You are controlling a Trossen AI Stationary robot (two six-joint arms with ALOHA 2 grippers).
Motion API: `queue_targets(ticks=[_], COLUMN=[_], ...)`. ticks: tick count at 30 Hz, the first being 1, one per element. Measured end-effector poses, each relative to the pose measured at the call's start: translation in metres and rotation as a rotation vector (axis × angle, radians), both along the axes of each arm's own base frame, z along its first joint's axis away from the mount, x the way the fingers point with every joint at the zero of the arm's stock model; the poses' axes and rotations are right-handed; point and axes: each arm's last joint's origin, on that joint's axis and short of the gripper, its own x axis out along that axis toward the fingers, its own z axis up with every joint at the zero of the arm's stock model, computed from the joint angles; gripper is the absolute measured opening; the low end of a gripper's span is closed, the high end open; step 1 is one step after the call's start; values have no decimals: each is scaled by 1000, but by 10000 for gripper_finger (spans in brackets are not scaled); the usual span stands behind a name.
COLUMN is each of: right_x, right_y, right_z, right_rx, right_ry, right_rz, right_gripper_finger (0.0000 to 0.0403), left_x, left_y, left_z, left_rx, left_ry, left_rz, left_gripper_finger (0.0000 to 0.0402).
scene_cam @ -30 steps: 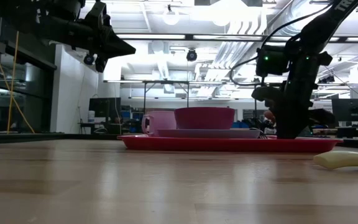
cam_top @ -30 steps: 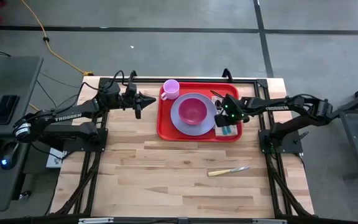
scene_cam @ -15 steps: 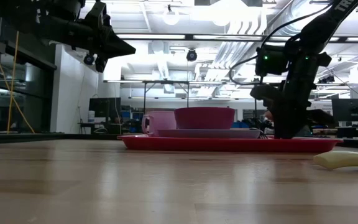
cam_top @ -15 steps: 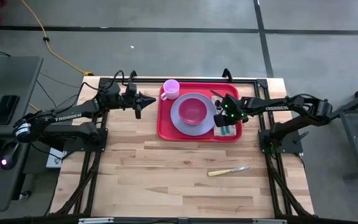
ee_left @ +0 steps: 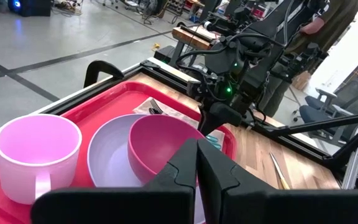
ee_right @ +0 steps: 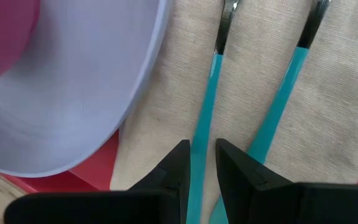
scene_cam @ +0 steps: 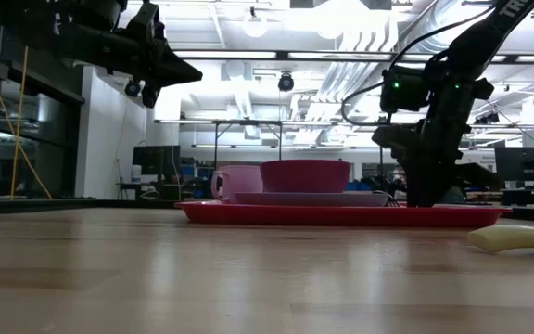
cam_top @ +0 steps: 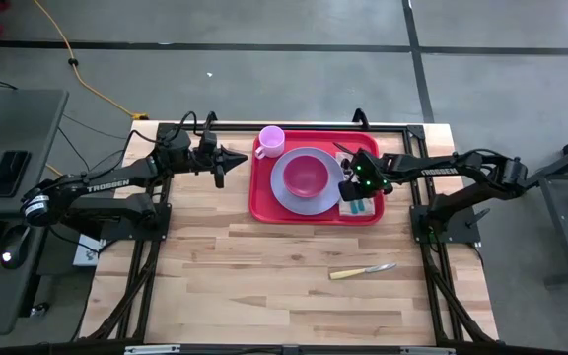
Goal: Set up tray
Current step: Put the blue spoon on the left of the blue fork on the white napkin on the red serving tray, then put the knife to the right of the blue fork on the white napkin on the serving tray
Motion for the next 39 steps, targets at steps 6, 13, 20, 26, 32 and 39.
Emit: queue_targets(ticks=[6, 13, 20, 26, 32, 39], right_x=[1, 2, 3, 5, 3, 2], right_y=[0, -1, 0, -1, 0, -2], right_z=[0, 1, 1, 2, 1, 1], right_rx=[7, 5, 19, 16, 20, 6], right_ry=[-10, -27, -39, -65, -42, -38], right_rz=[0, -3, -8, -7, 6, 18], right_gripper_finger=[55, 57, 57, 53, 55, 53], left_x=[0, 0, 0, 0, 0, 0], left_y=[0, 0, 0, 0, 0, 0], left_z=[0, 0, 0, 0, -1, -1], left_rx=[0, -2, -2, -3, -5, -6], left_ry=[0, 3, 3, 3, 7, 9], left_rz=[-1, -2, -2, -8, -7, -4], left_gripper_finger=[42, 42, 42, 42, 42, 42])
